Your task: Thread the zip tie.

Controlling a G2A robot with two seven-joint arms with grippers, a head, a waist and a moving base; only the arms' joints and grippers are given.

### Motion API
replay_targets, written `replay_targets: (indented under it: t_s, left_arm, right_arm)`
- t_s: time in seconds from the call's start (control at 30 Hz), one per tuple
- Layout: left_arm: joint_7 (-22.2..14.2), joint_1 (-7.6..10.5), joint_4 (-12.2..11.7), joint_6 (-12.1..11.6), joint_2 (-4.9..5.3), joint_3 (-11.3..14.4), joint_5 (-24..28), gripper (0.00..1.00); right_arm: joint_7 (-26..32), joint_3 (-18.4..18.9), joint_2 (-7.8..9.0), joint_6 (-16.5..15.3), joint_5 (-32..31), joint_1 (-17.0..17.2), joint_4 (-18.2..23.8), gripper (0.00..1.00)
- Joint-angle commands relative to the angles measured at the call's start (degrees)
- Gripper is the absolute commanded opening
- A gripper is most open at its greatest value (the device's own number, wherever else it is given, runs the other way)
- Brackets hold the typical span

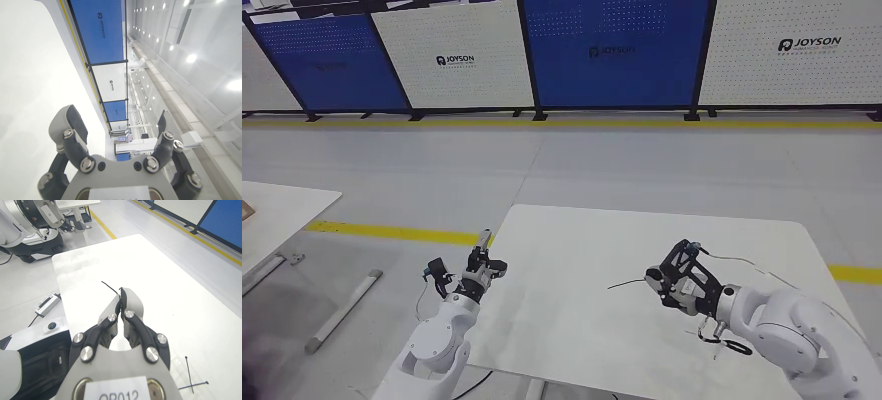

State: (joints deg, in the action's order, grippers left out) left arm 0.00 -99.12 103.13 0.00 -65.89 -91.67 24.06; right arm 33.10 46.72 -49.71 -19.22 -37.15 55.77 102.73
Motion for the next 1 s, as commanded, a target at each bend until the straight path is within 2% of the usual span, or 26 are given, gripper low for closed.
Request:
replay_targets:
  t_s: [0.0, 0.03, 0.17, 0.3, 0.5, 0.97]
  left_arm:
    - [0.0, 0.0, 0.0, 0.0, 0.0, 0.0, 0.0, 1.0]
    - [0.0, 0.0, 0.0, 0.0, 0.0, 0.0, 0.0, 1.0]
    - [0.0, 0.0, 0.0, 0.0, 0.0, 0.0, 0.0, 1.0]
    - [0.0, 0.0, 0.0, 0.0, 0.0, 0.0, 0.0, 1.0]
    - [0.0, 0.0, 0.0, 0.0, 0.0, 0.0, 0.0, 1.0]
    - [0.0, 0.0, 0.0, 0.0, 0.0, 0.0, 0.0, 1.0]
  right_arm:
    - [-0.99, 0.28, -0.11, -0.26, -2.07, -0.05, 0.06, 0.0]
    - [-1.97, 0.31, -0.15, -0.26, -3.59, -0.08, 0.21, 0.0]
    - [-11.02, -0.69, 0.06, -0.26, -17.71, 0.05, 0.98, 0.0]
    - [-18.06, -4.71, 0.74, -0.26, -23.4, -1.07, -0.24, 0.0]
    - [-25.43, -12.31, 2.3, -0.26, -26.54, -6.21, -4.13, 0.0]
    - [-25.43, -12.31, 2.3, -0.26, -26.54, -6.21, -4.13, 0.0]
